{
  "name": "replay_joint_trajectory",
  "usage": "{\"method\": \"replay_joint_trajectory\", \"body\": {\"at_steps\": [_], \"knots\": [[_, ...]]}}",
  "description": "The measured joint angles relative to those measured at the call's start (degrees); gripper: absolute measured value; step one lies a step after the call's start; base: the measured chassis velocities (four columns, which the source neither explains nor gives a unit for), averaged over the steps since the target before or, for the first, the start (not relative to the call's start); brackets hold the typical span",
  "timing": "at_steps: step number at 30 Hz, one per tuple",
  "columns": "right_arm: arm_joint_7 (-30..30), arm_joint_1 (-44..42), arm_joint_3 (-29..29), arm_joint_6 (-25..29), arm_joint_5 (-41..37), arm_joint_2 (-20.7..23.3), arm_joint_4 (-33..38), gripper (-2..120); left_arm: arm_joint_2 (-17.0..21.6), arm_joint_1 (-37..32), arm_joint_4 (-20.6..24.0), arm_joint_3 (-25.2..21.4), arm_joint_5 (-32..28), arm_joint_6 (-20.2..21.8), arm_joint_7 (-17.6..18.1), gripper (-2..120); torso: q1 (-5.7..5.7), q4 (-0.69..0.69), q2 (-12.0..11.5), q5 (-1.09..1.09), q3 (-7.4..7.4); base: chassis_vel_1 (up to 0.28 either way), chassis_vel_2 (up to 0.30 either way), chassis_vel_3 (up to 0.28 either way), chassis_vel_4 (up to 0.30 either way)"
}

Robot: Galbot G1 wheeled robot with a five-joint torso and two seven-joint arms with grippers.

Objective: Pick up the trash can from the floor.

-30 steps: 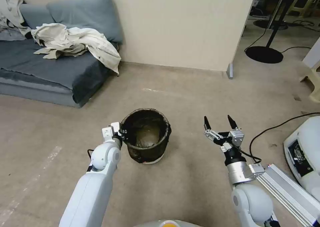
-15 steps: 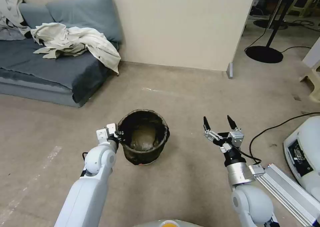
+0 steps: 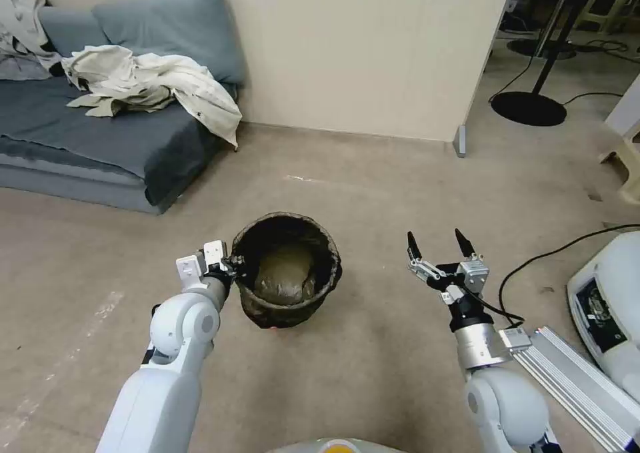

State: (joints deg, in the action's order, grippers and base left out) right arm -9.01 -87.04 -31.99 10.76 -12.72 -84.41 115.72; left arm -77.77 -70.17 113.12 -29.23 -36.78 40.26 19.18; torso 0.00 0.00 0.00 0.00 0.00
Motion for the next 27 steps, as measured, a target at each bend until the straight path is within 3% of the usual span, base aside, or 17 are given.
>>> {"method": "replay_joint_trajectory", "body": {"at_steps": [10, 27], "knots": [[0.0, 0.1, -0.1, -0.1, -0.1, 0.3, -0.1, 100, -0.4, -1.1, 3.5, -1.5, -3.3, 1.0, 0.5, 3, 0.00, 0.00, 0.0, 0.00, 0.00, 0.000, 0.000, 0.000, 0.000], [0.0, -0.1, -0.1, -0.2, -0.2, 0.3, 0.1, 100, -0.4, -2.2, 5.8, -3.1, -4.9, 1.2, 0.5, 3, 0.00, 0.00, 0.0, 0.00, 0.00, 0.000, 0.000, 0.000, 0.000]]}}
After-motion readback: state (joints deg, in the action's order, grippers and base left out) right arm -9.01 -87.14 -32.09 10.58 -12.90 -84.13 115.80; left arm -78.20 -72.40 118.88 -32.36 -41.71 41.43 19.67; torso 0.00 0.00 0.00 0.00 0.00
